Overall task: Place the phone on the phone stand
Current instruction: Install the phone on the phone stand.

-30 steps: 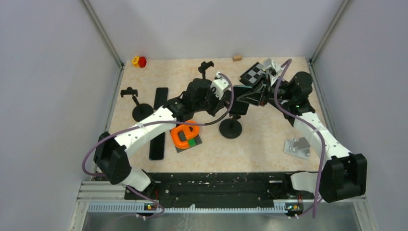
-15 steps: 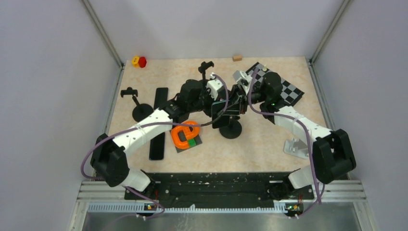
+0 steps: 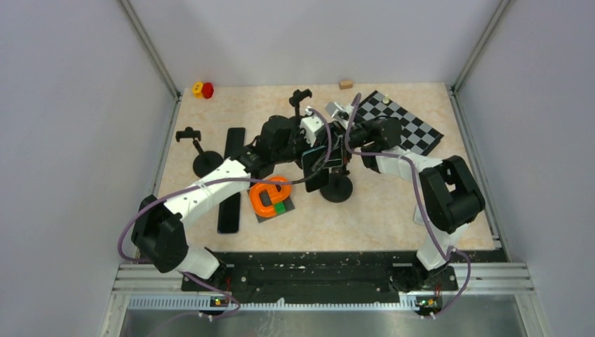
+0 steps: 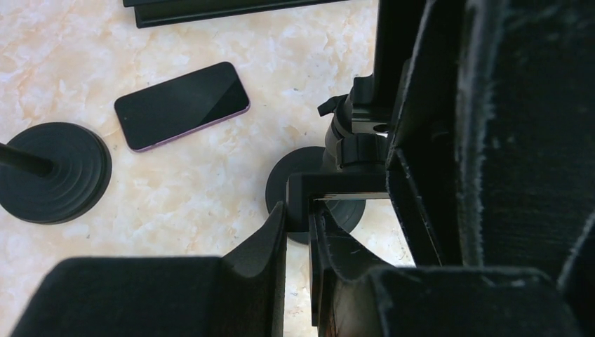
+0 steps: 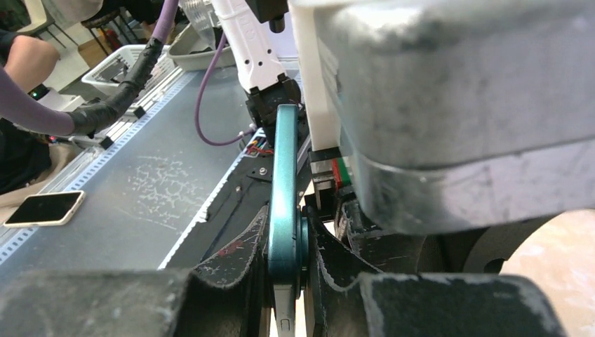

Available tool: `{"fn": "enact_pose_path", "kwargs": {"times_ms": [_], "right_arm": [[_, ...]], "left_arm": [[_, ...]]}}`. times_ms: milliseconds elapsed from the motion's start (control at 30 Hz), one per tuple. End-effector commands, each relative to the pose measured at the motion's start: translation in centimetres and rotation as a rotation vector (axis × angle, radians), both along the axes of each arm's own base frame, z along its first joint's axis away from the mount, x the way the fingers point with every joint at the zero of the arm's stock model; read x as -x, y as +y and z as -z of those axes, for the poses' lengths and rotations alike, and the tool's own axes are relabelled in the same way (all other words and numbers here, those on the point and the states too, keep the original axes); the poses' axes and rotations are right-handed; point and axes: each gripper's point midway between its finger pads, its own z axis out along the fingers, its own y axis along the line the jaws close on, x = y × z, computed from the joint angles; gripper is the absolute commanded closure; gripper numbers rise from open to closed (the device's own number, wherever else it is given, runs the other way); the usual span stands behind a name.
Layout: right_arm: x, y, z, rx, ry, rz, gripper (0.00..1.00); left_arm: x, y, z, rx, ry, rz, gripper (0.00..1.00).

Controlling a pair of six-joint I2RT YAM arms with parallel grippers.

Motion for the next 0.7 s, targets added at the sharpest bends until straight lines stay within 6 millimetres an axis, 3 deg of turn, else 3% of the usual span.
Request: {"fn": "enact_pose_path", "kwargs": {"times_ms": [0, 667], "right_arm": [[0.4, -0.4, -3.3, -0.129, -0.259, -0.005, 1.0], [-3.7, -2.3, -1.4, -0.133, -0.286, 0.104, 1.0]], "left_arm": [[1.2, -0.8, -2.1, 0.062, -0.033, 0.06, 1.0], [1.9, -1.6, -0.8, 0.072, 0.034, 0.1, 1.0]]}}
